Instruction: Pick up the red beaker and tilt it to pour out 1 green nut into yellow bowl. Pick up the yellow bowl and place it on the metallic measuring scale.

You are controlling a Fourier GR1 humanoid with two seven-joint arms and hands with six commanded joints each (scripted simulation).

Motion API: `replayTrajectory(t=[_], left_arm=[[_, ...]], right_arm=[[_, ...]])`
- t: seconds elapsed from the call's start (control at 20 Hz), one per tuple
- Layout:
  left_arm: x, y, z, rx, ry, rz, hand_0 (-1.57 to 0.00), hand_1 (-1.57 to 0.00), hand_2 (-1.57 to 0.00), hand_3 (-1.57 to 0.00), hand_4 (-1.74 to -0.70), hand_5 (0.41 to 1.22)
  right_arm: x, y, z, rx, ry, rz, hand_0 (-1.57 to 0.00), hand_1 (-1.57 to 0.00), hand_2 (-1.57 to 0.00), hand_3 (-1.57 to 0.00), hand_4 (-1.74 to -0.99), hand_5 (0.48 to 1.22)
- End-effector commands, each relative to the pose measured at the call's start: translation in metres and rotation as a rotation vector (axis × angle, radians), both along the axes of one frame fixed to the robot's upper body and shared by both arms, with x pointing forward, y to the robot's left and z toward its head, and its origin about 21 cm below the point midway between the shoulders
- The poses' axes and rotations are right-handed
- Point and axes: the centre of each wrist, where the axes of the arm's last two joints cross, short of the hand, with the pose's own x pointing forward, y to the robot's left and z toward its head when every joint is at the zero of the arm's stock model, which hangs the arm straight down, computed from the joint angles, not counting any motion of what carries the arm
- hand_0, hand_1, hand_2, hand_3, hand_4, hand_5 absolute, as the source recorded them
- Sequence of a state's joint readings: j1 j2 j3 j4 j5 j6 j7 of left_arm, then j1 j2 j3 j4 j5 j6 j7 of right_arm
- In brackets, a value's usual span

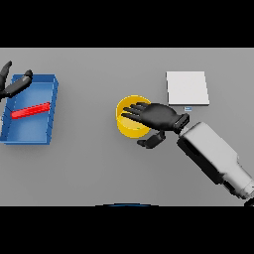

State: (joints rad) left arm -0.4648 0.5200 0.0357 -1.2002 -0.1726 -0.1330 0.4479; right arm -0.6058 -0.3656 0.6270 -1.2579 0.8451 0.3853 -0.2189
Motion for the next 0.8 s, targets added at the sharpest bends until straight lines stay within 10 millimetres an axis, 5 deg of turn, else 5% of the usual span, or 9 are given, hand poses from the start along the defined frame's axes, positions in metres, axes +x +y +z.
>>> replayTrajectory(t=[0.0, 0.35, 0.55, 0.65, 0.75], left_arm=[[0.000, 0.003, 0.001, 0.003, -0.004, -0.005, 0.00, 0.00, 0.00, 0.00, -0.81, 0.700], [0.000, 0.007, -0.003, 0.020, 0.000, -0.005, 0.00, 0.00, 0.00, 0.00, -0.80, 0.704], [0.001, 0.006, 0.000, 0.030, 0.010, -0.001, 0.00, 0.00, 0.00, 0.00, -0.79, 0.714], [0.002, 0.005, 0.000, 0.028, -0.001, -0.010, 0.00, 0.00, 0.00, 0.00, -0.79, 0.711], [0.000, 0.004, -0.002, 0.020, -0.007, -0.020, 0.00, 0.00, 0.00, 0.00, -0.79, 0.710]], right_arm=[[0.004, 0.005, 0.000, -0.028, 0.004, 0.005, 0.00, 0.00, 0.00, 0.00, -1.162, 0.667], [0.015, 0.016, -0.011, -0.146, 0.044, 0.016, 0.00, 0.00, 0.00, -0.01, -1.186, 0.684], [0.019, 0.018, -0.013, -0.167, 0.062, 0.000, 0.00, -0.01, -0.04, -0.08, -1.234, 0.770], [0.018, 0.021, -0.015, -0.160, 0.057, 0.010, -0.19, -0.18, -0.19, -0.21, -1.309, 0.891], [0.016, 0.018, -0.016, -0.151, 0.055, 0.025, -0.68, -0.64, -0.59, -0.57, -1.435, 1.010]])
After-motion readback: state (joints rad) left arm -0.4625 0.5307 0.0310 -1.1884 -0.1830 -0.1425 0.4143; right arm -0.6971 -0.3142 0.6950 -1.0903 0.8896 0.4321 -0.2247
